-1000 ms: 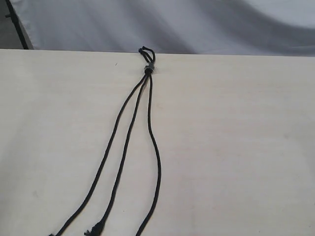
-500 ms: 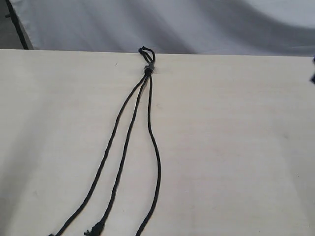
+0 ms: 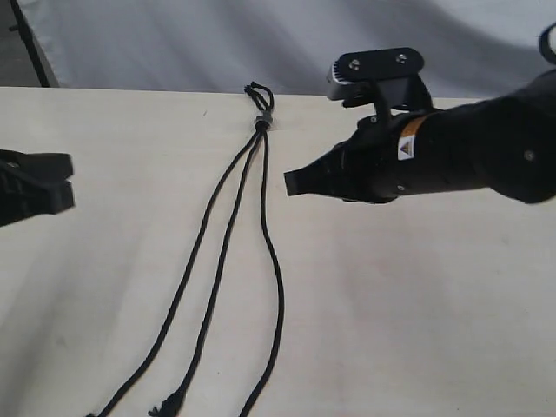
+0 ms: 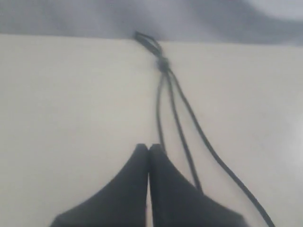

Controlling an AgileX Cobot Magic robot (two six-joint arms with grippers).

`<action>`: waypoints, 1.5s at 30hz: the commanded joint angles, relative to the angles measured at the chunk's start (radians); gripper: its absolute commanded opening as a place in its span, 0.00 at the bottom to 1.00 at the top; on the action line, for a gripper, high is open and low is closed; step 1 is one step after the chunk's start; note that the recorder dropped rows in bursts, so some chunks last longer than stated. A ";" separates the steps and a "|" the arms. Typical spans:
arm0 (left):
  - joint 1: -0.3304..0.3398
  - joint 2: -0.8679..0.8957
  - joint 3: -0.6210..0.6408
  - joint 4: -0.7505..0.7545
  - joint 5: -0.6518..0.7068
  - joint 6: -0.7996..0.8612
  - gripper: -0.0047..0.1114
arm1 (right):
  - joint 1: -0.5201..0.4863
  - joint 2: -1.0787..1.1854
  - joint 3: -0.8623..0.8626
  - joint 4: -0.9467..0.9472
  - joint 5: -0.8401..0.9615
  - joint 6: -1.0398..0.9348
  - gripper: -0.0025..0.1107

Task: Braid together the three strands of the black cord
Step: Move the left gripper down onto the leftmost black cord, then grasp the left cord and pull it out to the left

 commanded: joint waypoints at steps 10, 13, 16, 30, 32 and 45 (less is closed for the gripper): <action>-0.400 0.382 -0.158 0.059 0.130 -0.082 0.11 | -0.149 0.061 -0.275 -0.098 0.376 -0.071 0.03; -0.493 0.465 -0.245 0.059 0.267 -0.119 0.29 | -0.154 0.070 -0.275 -0.110 0.381 -0.071 0.03; -0.573 0.516 -0.360 0.048 0.474 -0.136 0.46 | -0.154 0.072 -0.275 -0.120 0.366 -0.071 0.03; -0.636 0.690 -0.603 -0.656 0.836 0.512 0.51 | -0.154 0.072 -0.275 -0.122 0.372 -0.071 0.03; -0.636 0.719 -0.609 -0.660 0.836 0.512 0.51 | -0.154 0.072 -0.275 -0.122 0.373 -0.071 0.03; -0.636 0.800 -0.611 -0.688 0.815 0.521 0.05 | -0.154 0.072 -0.275 -0.122 0.373 -0.071 0.03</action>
